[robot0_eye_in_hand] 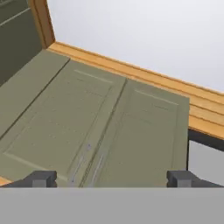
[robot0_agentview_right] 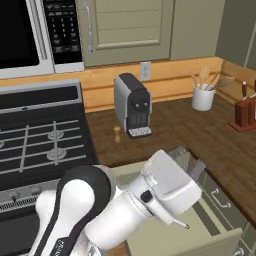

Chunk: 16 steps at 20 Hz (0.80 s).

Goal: Pick the whisk from the drawer and place it on the counter.

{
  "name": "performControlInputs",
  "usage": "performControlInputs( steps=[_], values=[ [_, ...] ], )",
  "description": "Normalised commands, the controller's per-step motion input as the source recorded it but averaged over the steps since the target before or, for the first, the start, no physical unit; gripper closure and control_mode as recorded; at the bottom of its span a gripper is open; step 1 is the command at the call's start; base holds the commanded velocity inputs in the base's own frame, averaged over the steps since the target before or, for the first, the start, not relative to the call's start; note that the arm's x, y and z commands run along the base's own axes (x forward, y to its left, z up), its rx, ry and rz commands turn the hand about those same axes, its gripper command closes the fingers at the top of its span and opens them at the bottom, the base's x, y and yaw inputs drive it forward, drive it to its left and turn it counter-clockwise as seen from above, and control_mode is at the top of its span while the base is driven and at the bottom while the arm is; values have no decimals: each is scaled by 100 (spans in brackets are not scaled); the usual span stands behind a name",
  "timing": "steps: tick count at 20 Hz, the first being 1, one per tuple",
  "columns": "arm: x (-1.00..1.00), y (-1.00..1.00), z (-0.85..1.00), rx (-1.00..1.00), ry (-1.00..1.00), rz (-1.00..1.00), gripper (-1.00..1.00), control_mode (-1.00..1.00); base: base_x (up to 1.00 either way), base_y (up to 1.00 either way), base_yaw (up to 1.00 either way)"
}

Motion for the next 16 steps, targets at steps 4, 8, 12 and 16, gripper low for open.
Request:
performControlInputs(
  steps=[4, 8, 12, 16],
  values=[
    [-2, 63, 0, -100, -3, 7, -100, -100, 0, 0, 0],
    [-2, 70, 0, -100, 52, 2, -100, -100, 0, 0, 0],
    [3, 65, -2, -82, 98, 7, -100, -100, 0, 0, 0],
    [39, 7, -17, -46, 100, 25, -100, -100, 0, 0, 0]
  ],
)
